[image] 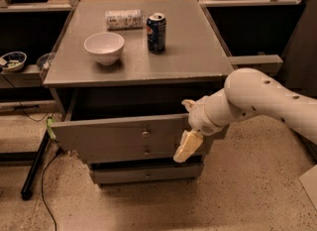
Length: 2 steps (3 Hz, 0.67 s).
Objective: Open top drawer
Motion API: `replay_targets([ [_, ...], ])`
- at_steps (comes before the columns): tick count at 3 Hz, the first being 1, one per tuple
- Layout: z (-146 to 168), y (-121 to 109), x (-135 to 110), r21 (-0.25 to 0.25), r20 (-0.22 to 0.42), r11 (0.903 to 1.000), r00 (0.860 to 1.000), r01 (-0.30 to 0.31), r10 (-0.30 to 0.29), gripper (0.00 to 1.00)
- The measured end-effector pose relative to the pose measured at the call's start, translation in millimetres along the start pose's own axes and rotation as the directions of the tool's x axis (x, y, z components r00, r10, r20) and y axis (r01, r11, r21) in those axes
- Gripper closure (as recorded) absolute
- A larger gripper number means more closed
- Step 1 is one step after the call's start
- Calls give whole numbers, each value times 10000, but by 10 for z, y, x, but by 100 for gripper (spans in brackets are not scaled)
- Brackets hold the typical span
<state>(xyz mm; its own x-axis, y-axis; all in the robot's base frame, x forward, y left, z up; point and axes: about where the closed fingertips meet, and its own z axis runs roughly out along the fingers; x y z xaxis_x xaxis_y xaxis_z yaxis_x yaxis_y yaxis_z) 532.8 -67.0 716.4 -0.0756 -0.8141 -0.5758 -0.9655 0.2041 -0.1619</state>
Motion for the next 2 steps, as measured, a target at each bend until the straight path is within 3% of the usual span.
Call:
replay_targets([
  [1, 64, -74, 26, -104, 259, 9998, 9995, -159, 162, 0],
  [2, 360, -300, 37, -584, 516, 9978, 9981, -317, 347, 0],
])
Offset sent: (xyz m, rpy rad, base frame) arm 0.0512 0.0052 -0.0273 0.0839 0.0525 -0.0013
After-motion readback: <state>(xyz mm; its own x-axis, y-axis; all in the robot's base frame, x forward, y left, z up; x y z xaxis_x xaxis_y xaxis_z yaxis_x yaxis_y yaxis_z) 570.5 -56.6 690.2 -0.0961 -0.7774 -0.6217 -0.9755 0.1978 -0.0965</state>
